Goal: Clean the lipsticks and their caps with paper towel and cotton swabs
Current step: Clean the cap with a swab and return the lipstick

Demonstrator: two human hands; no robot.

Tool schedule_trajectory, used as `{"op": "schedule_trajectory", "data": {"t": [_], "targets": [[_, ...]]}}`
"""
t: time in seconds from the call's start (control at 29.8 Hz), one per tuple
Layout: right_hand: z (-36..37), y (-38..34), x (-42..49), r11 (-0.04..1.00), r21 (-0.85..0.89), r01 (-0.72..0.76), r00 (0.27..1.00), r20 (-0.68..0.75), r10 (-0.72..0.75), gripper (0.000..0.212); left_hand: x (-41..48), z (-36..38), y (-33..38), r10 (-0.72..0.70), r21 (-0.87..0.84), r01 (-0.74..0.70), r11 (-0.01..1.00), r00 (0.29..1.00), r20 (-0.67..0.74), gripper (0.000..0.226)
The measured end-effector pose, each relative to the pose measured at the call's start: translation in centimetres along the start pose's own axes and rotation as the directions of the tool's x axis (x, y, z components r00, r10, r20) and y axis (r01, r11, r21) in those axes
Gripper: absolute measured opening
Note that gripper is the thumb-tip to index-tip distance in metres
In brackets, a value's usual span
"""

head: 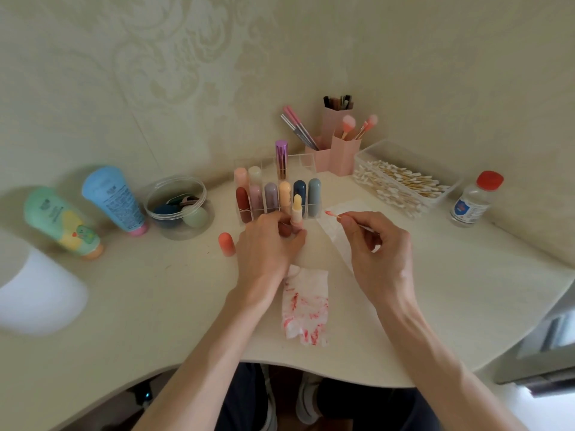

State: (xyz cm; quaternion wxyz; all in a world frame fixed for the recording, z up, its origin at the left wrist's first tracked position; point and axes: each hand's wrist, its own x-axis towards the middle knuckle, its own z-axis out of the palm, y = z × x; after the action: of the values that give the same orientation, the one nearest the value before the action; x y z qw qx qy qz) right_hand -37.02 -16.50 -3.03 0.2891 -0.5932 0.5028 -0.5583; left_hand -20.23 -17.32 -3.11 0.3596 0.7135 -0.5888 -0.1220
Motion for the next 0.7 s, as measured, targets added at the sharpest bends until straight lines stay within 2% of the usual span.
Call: {"op": "schedule_trajectory", "data": {"t": [0.17,0.3,0.4,0.5,0.6,0.7], "targets": [[0.0,-0.1,-0.1,1.0,0.014,0.016,1.0,-0.002,-0.016,0.028,-0.1,-0.3,-0.5,0.002,-0.044,-0.002,0.999,1.0,-0.004,0.021],[0.1,-0.2,-0.2,1.0,0.022,0.014,1.0,0.018,-0.014,0.021,-1.0,-1.4,-0.9,0.034,-0.058,-0.038,0.998,0.997,-0.071,0.027],[0.3,-0.2,-0.4,0.999,0.0,0.035,0.996,0.084,-0.035,0.011,-1.9,-3.3,-1.2,0.148,-0.007,-0.152,0.988,0.972,-0.18,0.015],[0.4,-0.1,-0.7,0.998,-0.015,0.056,0.989,0.136,-0.054,0.007,-2.3,-5.9,-2.8,0.267,0.138,-0.238,0.961,0.931,-0.249,0.018],[0.5,-0.3,-0.8,0.998,-0.009,0.065,0.985,0.163,-0.063,0.009,-2.2,-7.9,-5.8,0.315,0.287,-0.264,0.921,0.938,-0.147,0.032],[0.6,-0.5,-1.0,0.995,-0.005,0.104,0.97,0.221,-0.101,0.022,-2.2,-8.4,-7.7,0.301,0.299,-0.276,0.913,0.953,-0.037,0.035]]}}
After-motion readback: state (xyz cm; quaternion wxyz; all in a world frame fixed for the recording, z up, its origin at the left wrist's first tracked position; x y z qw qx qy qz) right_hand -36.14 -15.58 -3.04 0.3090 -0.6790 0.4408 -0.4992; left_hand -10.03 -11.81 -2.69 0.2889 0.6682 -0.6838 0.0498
